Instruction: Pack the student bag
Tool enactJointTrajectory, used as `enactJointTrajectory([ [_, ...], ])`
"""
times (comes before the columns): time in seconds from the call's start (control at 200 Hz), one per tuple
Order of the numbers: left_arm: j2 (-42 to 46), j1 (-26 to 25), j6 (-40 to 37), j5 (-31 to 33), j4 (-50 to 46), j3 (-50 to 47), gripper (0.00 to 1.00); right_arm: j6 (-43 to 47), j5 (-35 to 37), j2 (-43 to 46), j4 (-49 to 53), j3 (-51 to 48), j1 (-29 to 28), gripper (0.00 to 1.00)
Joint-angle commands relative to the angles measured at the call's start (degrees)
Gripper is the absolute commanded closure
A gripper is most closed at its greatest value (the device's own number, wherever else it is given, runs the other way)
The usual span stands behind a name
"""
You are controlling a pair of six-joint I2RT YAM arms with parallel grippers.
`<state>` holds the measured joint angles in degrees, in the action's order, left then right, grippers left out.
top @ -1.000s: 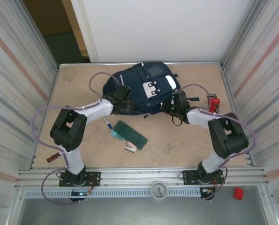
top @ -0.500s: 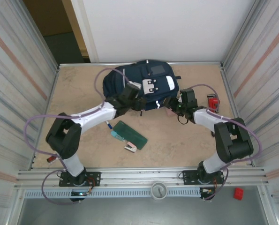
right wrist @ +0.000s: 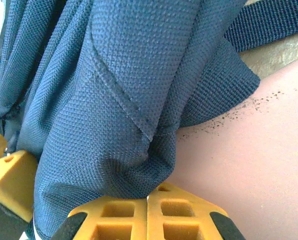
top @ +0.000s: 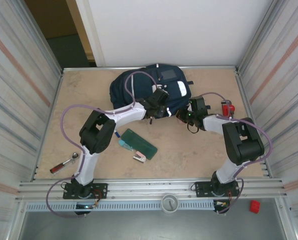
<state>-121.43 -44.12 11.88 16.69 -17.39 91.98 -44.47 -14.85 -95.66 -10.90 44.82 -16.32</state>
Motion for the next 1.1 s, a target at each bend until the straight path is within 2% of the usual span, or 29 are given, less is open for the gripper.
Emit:
enactJointTrajectory([
  [0.0,-0.8,0.9,0.9,-0.8,-1.5,2.9,0.45,1.1,0.5,0.1,0.8,-1.6,-0.8,1.0],
  [0.11,0.5,1.6,2.5,-3.0,-0.4,2.0,0.38,1.5,0.8,0.2,0.8,-2.1,-0.9,1.0],
  [0.316,4.2,2.5,5.3,-6.8,3.8,-1.4,0.33,1.6,0.5,-0.1,0.6,-2.3,-0.9,1.0],
  [0.586,1.9,3.4,6.5,-7.3,3.5,0.2,0.38,1.9,0.1,-0.1,0.6,-2.2,-0.8,1.0],
  [0.711,-1.4,3.5,5.6,-5.3,1.2,2.9,0.42,1.9,-0.3,-0.3,0.5,-2.2,-0.8,1.0],
  [1.097,-4.9,1.9,2.3,0.4,-4.7,4.0,0.44,2.0,-0.5,-0.6,0.4,-2.4,-0.6,1.0],
])
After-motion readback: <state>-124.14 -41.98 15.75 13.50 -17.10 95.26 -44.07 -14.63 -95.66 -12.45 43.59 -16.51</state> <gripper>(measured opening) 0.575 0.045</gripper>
